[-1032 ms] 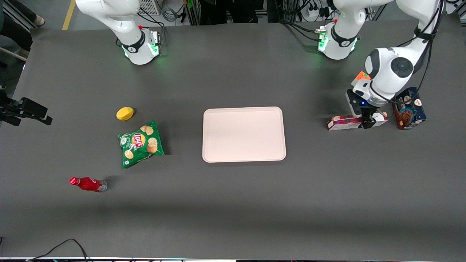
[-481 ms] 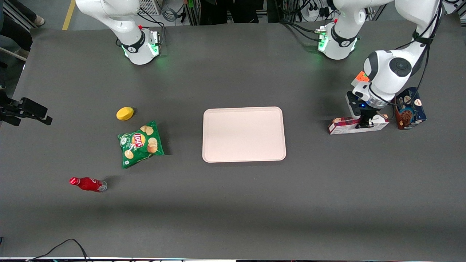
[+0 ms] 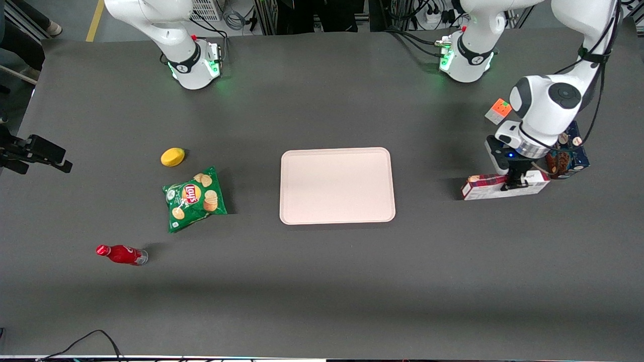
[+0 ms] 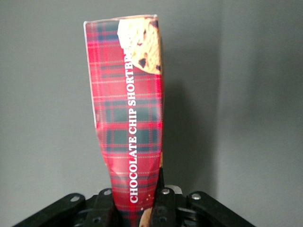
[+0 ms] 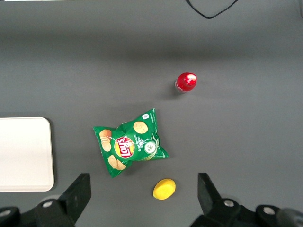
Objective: Place red cookie box on tray
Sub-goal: 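Lift the box with the left gripper and carry it toward the tray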
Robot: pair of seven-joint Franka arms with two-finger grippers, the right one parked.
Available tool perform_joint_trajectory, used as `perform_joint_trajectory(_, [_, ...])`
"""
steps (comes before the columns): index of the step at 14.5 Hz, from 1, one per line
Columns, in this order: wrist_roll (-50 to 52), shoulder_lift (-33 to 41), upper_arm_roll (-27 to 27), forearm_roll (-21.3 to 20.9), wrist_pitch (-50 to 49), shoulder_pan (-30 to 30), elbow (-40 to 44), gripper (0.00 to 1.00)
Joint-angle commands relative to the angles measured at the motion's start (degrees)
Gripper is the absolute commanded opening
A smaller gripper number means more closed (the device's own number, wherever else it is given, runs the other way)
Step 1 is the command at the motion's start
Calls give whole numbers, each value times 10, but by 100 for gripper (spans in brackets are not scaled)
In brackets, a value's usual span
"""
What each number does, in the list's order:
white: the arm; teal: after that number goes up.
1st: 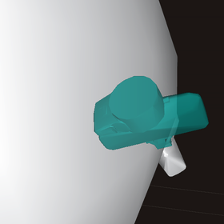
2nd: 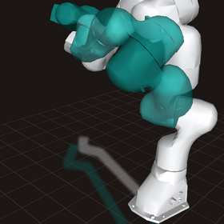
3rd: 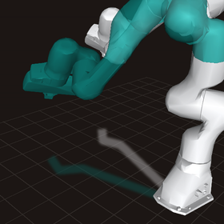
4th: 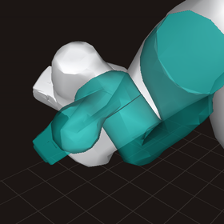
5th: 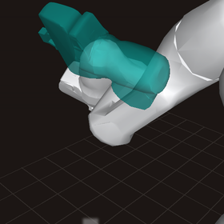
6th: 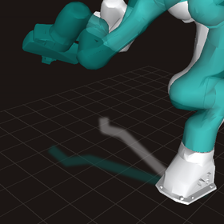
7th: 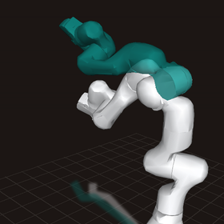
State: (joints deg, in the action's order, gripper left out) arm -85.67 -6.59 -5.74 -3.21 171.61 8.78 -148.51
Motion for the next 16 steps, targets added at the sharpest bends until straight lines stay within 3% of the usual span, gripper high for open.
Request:
perform_joint_trajectory(1, [-7,45,0,5,-154,1,81,11])
perform_joint_trajectory(5, [23,69,-1,12,-460,-2,268,10])
perform_joint_trajectory(7, [24,64,-5,11,-542,-3,336,10])
perform_joint_trajectory(11, [91,69,-6,14,-560,-3,346,10])
perform_joint_trajectory(16, [428,85,-116,14,-585,-3,346,10])
